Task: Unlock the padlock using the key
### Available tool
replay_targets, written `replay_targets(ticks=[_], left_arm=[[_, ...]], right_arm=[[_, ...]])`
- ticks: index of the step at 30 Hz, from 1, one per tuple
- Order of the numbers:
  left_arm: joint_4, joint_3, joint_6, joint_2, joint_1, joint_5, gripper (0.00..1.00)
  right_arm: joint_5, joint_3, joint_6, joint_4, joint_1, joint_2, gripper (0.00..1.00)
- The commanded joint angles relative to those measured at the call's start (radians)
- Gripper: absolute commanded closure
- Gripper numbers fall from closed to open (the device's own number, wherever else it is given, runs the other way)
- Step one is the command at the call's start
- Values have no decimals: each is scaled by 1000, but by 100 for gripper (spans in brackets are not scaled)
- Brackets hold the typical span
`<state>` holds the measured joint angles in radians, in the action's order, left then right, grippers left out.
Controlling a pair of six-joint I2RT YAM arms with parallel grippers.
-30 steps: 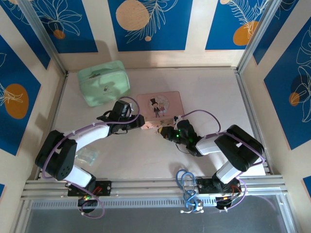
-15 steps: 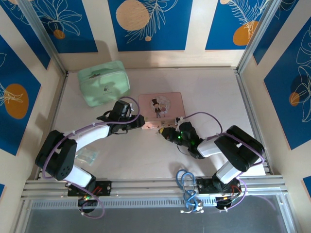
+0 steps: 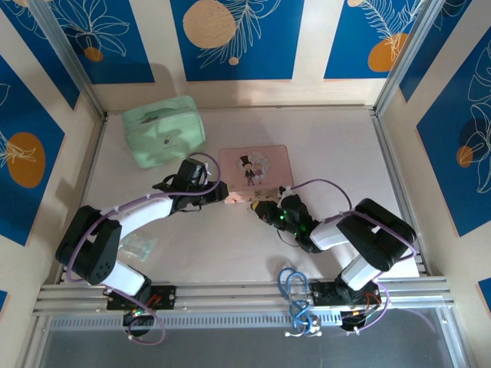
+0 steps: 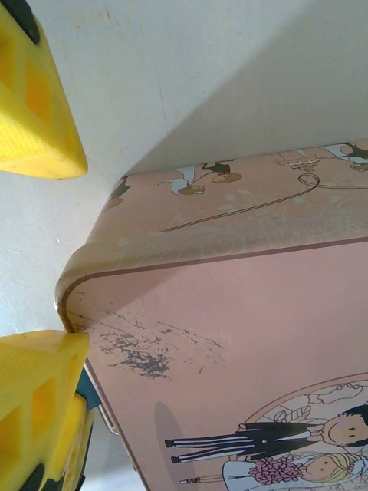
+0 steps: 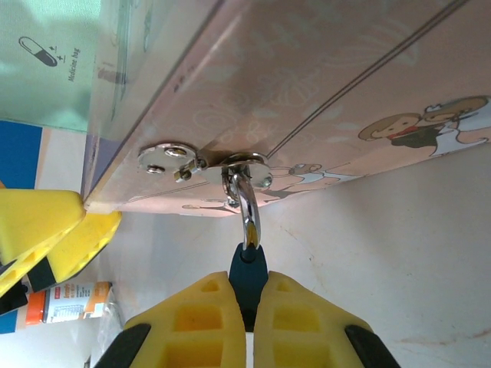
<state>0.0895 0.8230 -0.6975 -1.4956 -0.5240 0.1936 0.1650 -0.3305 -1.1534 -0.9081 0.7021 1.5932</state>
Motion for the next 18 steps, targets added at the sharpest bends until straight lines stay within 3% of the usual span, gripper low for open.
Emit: replay_targets(ticks=[1, 4, 8, 12, 18], left_arm=[[78, -23, 25, -22, 33, -83, 48], [78, -25, 26, -23, 36, -84, 48], [73, -30, 27, -23, 39, -79, 48], [69, -31, 26, -28, 40, -77, 49], [72, -37, 31, -23, 43, -77, 49]], right_arm=[[50, -1, -13, -112, -23, 14, 100], [19, -5, -20, -88, -53, 25, 100], [-118, 34, -53, -317, -110, 111, 100], [-45, 54, -73, -323, -96, 118, 100], [-48, 6, -56, -233, -96, 100, 100]])
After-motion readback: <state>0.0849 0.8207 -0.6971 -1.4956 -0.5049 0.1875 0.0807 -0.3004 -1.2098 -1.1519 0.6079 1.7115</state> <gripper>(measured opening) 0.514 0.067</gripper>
